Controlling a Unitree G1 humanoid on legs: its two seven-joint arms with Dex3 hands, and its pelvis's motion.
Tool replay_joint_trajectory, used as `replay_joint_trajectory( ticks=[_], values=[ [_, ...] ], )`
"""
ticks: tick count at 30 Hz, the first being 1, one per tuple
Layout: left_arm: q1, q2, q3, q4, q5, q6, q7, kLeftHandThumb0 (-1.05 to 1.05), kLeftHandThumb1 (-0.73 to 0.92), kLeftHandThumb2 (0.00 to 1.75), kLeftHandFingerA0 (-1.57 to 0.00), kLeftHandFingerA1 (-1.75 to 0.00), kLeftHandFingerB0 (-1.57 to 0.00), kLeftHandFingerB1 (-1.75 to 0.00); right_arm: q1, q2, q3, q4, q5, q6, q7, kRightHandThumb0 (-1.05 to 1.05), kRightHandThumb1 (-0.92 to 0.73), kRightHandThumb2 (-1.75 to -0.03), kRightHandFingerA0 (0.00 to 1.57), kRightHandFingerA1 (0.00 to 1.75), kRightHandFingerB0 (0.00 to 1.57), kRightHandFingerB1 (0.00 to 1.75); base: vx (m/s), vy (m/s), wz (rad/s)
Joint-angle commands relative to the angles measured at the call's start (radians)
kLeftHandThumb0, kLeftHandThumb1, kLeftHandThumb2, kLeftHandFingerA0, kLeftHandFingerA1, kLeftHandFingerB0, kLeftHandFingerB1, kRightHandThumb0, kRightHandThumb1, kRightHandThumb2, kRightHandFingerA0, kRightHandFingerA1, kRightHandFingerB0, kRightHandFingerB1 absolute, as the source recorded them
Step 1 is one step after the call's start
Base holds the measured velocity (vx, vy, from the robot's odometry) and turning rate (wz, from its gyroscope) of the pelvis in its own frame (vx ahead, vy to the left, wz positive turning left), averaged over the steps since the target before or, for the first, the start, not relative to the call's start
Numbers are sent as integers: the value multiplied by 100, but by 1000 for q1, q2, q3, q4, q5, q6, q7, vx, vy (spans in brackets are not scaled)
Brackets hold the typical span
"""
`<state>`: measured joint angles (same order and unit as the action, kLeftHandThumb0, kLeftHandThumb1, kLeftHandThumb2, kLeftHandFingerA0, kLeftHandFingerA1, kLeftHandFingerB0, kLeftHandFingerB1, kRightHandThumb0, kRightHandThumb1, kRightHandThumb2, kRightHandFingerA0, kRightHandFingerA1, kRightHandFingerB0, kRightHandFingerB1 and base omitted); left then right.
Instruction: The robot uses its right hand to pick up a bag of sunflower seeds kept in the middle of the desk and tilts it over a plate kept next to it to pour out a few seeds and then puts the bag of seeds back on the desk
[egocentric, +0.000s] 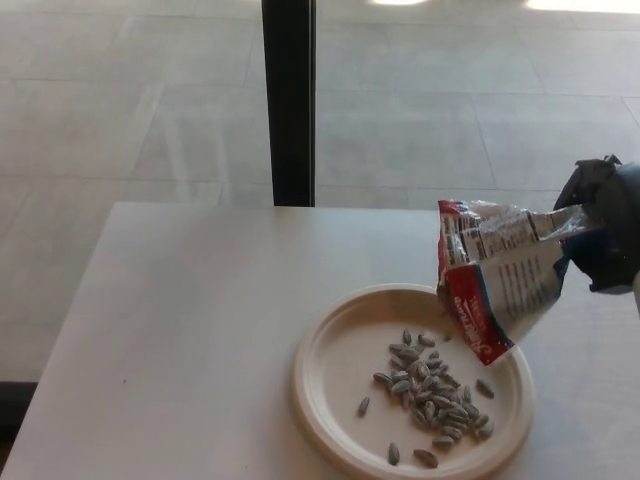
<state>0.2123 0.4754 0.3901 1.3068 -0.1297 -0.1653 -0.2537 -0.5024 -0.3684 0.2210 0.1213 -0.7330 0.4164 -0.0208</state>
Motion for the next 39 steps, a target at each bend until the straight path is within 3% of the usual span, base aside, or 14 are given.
replay_joint_trajectory(
  ticks=[1,3,10,12,16,20,22,28,29,31,32,35,38,39],
  values=[
    [16,16,-7,0,4,-18,-12,-73,74,62,-46,-56,-46,-42,66,55,-57,-29,57,77,13,-32,-57,-86,90,175,74,158,0,0,0],
    [19,14,-5,1,1,-15,-14,-73,73,62,-47,-56,-46,-42,110,89,-80,-26,79,96,12,-36,-63,-69,89,175,74,160,0,0,0],
    [16,9,7,3,-12,-5,-13,-73,73,62,-50,-58,-47,-42,199,227,-209,-3,168,51,-88,-26,-52,-96,92,175,66,165,0,0,0],
    [13,9,7,7,-9,-4,-8,-74,72,62,-51,-58,-49,-42,229,242,-230,-1,189,65,-67,-31,-57,-94,91,175,73,132,0,0,0],
    [17,11,6,6,-2,-9,-14,-75,73,62,-49,-56,-47,-42,266,298,-311,22,285,-1,-86,-34,-50,-109,94,175,81,160,0,0,0],
    [26,11,-6,-7,9,-29,-10,-74,75,62,-50,-60,-48,-43,271,366,-406,9,397,42,-55,-54,-83,-68,100,175,81,174,0,0,0],
    [18,10,-3,2,5,-18,-4,-75,74,62,-51,-59,-48,-43,280,385,-424,18,413,33,-62,-40,-55,-103,103,175,86,157,0,0,0],
    [38,-2,11,14,-8,-12,-4,-76,73,62,-51,-57,-51,-43,318,424,-456,57,479,-40,-42,-22,-47,-122,101,175,85,156,0,0,0],
    [33,-2,8,13,-6,-10,-6,-76,73,62,-50,-56,-50,-42,319,421,-452,72,481,-64,-41,-31,-45,-112,126,140,104,127,0,0,0],
    [33,-1,9,10,-7,-12,-8,-75,74,62,-51,-54,-48,-41,321,428,-450,98,489,-70,-44,-23,-50,-119,126,134,93,110,0,0,0],
    [32,-1,12,10,-10,-10,-9,-72,73,62,-51,-55,-47,-41,325,431,-446,103,494,-70,-39,-26,-62,-89,101,155,75,84,0,0,0],
    [32,-2,4,2,-1,-19,-4,-74,74,62,-51,-58,-48,-42,377,408,-395,116,506,-113,25,-44,-71,-60,74,112,39,48,0,0,0],
    [29,-3,9,0,-9,-7,1,-78,59,78,-51,-62,-45,-49,402,363,-348,160,520,-164,91,-55,-53,-86,42,76,10,48,0,0,0],
    [29,-3,9,3,-7,-7,0,-74,72,62,-53,-57,-49,-42,409,363,-349,161,538,-172,104,-59,-50,-83,32,69,3,43,0,0,0]
  ],
)
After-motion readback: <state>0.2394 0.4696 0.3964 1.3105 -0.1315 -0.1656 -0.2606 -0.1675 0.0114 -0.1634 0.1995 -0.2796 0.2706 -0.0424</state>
